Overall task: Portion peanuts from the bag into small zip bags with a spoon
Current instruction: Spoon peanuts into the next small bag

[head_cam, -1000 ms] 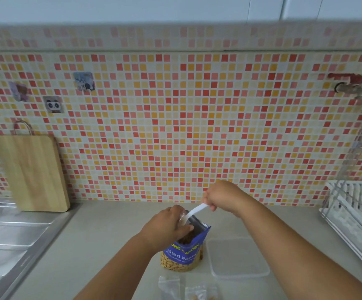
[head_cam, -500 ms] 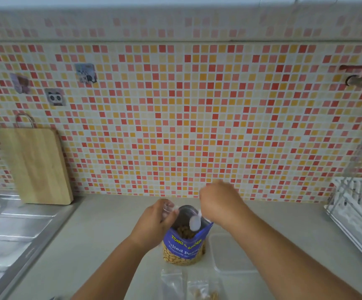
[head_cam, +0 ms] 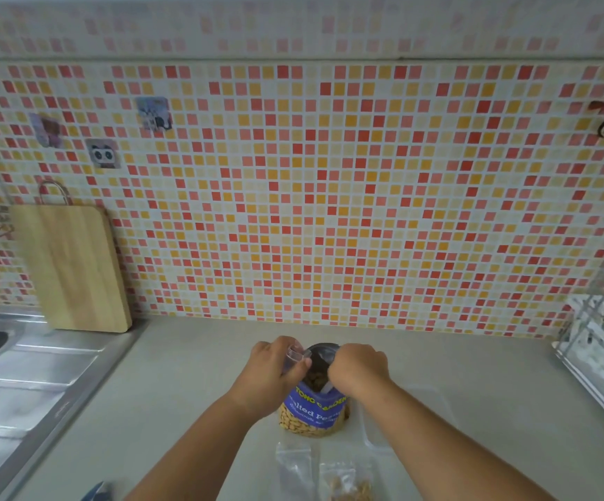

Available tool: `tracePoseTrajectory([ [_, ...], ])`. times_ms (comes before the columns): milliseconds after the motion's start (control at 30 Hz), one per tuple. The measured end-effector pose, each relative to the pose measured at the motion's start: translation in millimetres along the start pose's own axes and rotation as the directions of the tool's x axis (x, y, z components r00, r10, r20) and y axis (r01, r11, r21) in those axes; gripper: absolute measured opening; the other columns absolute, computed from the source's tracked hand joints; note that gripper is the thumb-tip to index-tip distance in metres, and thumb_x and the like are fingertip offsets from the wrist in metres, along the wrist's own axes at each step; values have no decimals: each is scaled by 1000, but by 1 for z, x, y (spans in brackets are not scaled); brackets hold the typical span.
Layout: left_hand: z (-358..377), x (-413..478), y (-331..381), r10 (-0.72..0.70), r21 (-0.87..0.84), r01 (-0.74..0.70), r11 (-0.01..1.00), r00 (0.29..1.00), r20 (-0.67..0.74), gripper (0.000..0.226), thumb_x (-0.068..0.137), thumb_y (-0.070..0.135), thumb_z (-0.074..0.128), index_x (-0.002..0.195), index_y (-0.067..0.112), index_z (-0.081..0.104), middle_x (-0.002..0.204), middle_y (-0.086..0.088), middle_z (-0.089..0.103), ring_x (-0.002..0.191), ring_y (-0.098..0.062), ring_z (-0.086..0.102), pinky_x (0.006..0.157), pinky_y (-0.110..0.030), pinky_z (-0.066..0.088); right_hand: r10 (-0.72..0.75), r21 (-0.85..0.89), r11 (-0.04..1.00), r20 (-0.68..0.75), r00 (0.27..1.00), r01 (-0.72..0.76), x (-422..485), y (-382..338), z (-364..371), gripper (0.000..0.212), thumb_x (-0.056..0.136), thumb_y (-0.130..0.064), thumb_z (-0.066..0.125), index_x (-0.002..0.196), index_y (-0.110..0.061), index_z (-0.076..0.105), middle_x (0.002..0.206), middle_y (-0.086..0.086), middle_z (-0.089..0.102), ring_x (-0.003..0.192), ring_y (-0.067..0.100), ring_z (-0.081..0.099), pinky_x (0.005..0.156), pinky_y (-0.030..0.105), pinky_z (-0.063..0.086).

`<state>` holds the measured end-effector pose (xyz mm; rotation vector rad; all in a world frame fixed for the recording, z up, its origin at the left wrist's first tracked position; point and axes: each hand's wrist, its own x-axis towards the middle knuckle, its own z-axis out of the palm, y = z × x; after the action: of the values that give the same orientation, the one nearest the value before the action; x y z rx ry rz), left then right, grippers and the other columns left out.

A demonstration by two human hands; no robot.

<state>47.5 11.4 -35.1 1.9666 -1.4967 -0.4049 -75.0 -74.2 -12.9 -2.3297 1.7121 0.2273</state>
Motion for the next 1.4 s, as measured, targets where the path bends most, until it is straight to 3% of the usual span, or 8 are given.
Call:
tracePoseTrajectory([
  [267, -16, -1, 4, -78, -249, 97, 964, 993, 85, 29, 94, 44, 45, 113, 23, 50, 107, 1, 59, 88, -7, 60, 66, -15, 47, 101, 163, 980, 95, 990, -115, 23, 25, -9, 29, 84, -13, 48, 55, -13, 44, 60, 1, 43, 54, 15, 42, 48, 23, 32],
  [533, -30, -6, 8, -61, -216, 58, 975, 998, -6, 25, 93, 43, 50, 112, 27, 50, 95, 6, 62, 76, -7, 62, 62, -22, 50, 170, 26, 983, 244, 955, -182, 28, 46, -28, 33, 88, -13, 44, 55, -15, 43, 62, 0, 43, 54, 16, 39, 74, 23, 35],
  [667, -27, -6, 8, -17, -65, 20, 998, 999, 47, 35, 88, 46, 56, 118, 29, 49, 98, 6, 60, 70, -8, 57, 53, -17, 45, 219, 95, 963, 266, 939, -252, 28, 55, -43, 29, 89, -11, 42, 60, -14, 42, 92, 4, 47, 77, 20, 46, 80, 24, 35],
  [900, -18, -1, 12, 31, 187, -52, 981, 993, 112, 54, 84, 54, 57, 129, 28, 42, 123, 3, 57, 104, -17, 55, 87, -31, 49, 245, 277, 915, 193, 950, -292, 25, 69, -68, 20, 89, -11, 46, 76, -15, 60, 68, 2, 41, 59, 14, 36, 70, 24, 35],
  [967, -15, 1, 14, 31, 221, -58, 974, 992, 123, 56, 84, 55, 56, 131, 28, 41, 124, 3, 57, 106, -18, 55, 88, -32, 48, 207, 266, 928, 210, 955, -260, 24, 66, -70, 25, 89, -13, 46, 96, -17, 70, 79, 3, 47, 71, 17, 42, 71, 23, 36],
  [1200, -5, 11, 24, 48, 311, -82, 947, 992, 114, 52, 85, 54, 54, 127, 24, 45, 119, -1, 59, 103, -23, 56, 83, -33, 45, 104, 146, 981, 139, 985, -124, 16, 41, -80, 15, 88, -11, 49, 75, -11, 54, 78, 2, 43, 72, 17, 41, 66, 24, 34],
  [1300, -1, 14, 30, 46, 273, -68, 959, 995, 88, 49, 87, 51, 52, 126, 22, 46, 115, -2, 61, 101, -23, 57, 83, -34, 46, -106, 123, 988, 59, 993, 98, 3, 24, -86, 15, 88, -14, 49, 82, -9, 62, 75, 5, 55, 64, 19, 50, 60, 27, 40],
  [1400, 3, 15, 32, 27, 120, -33, 992, 998, 51, 42, 90, 47, 51, 122, 21, 49, 111, -4, 61, 97, -23, 58, 84, -38, 50, -428, 104, 892, -118, 896, 440, -22, 14, -94, 25, 93, -21, 48, 102, -13, 70, 104, 6, 68, 92, 21, 60, 76, 30, 44],
])
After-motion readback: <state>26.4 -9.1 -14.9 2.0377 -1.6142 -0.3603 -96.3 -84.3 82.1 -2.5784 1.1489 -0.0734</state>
